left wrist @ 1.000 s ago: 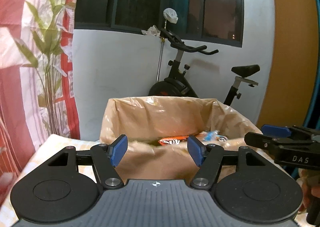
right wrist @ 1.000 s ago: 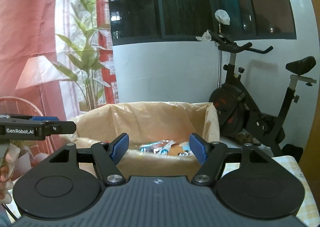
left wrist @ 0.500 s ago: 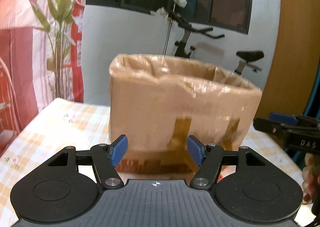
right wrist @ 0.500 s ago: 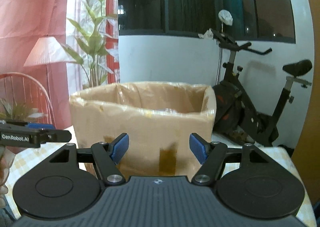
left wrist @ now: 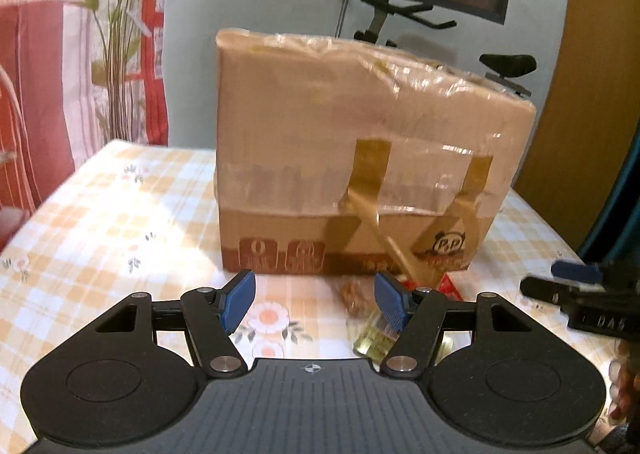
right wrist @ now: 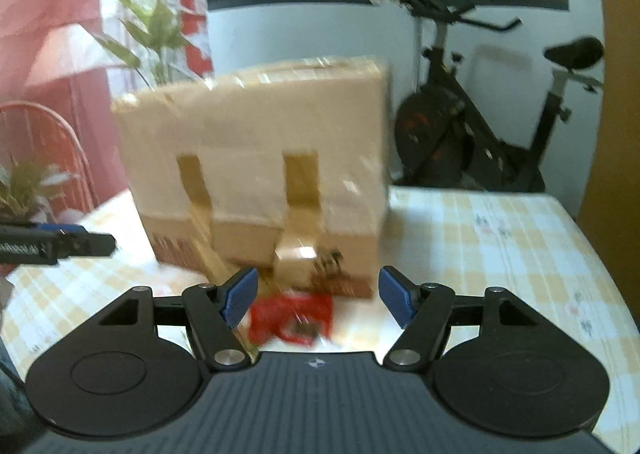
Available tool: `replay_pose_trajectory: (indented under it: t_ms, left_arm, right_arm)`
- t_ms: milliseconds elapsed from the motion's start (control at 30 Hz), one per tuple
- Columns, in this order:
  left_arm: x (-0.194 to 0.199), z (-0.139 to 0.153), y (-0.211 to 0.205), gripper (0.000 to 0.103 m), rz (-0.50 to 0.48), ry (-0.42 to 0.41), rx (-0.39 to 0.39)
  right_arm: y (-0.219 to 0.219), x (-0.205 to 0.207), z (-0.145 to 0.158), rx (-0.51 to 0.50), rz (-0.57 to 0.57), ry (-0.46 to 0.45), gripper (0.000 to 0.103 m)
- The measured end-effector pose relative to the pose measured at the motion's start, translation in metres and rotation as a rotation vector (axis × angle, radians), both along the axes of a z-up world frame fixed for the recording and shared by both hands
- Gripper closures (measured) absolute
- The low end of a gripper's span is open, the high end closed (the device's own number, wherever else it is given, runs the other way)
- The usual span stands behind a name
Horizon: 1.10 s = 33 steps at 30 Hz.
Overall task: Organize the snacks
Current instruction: 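Move both tools back down to the remaining snacks beside the bag, then grasp the red packet with the left tool while the right tool grasps the cracker packet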
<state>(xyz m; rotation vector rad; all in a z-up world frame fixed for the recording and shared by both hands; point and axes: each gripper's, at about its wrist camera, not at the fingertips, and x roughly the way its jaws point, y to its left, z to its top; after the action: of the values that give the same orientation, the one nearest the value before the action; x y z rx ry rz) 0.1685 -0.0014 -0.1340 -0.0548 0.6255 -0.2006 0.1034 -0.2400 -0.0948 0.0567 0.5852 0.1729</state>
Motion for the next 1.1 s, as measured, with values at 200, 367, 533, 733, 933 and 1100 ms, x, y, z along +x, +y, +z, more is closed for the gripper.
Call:
replay_pose_trajectory:
  t_ms: [200, 367, 533, 733, 933, 1100]
  left_arm:
    - [0.003, -0.008, 0.002, 0.035, 0.004, 0.038, -0.010]
    - [0.004, -0.014, 0.002, 0.035, 0.011, 0.064, -0.015]
    - [0.004, -0.017, 0.001, 0.035, 0.010, 0.075, -0.013]
    - [0.006, -0.019, 0.001, 0.035, 0.020, 0.091, -0.009]
    - [0.008, -0.023, -0.003, 0.035, 0.010, 0.109, 0.002]
    - [0.018, -0.025, -0.010, 0.046, -0.048, 0.119, -0.026]
  right_arm:
    - [-0.004, -0.002, -0.027, 0.020, -0.025, 0.122, 0.033]
    - [0.002, 0.004, -0.042, 0.036, -0.011, 0.206, 0.033]
    - [0.011, 0.013, -0.051, 0.014, 0.021, 0.234, 0.034]
    - [0.015, 0.023, -0.060, -0.040, 0.038, 0.234, 0.040]
    - [0.012, 0.027, -0.063, -0.105, 0.040, 0.189, 0.046]
    - [-0.002, 0.023, -0.063, -0.086, 0.013, 0.177, 0.047]
